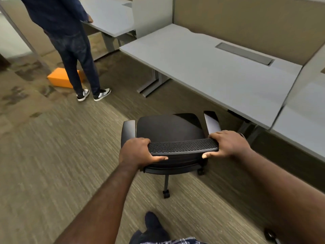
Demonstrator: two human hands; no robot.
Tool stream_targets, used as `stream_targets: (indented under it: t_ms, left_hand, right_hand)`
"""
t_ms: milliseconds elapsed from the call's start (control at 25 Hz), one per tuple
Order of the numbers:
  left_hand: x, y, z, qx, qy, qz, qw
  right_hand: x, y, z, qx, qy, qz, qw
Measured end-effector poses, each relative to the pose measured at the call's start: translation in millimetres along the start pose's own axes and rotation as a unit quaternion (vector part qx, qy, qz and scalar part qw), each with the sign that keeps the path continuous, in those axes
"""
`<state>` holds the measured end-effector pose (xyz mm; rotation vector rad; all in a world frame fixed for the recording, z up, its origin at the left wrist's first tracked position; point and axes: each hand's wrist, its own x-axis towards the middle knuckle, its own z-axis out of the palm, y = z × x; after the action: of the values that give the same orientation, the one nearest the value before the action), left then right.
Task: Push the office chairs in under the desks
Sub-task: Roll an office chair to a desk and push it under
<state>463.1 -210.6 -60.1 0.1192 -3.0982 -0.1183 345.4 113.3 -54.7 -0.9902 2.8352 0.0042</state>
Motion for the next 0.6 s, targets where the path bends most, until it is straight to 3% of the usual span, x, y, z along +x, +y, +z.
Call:
stream_targets:
  t_ms: [160, 600]
  left_hand:
    - [61, -40, -3, -0.01, -0.013, 0.023, 1.0]
    - [222, -123, 3, -0.003, -0.004, 0.032, 0.999]
  right_hand:
    - [61, 8, -10, 0.021, -0.026, 0.009, 0.999]
    - [214, 24, -22, 0.018, 0.049, 0.096, 0.994]
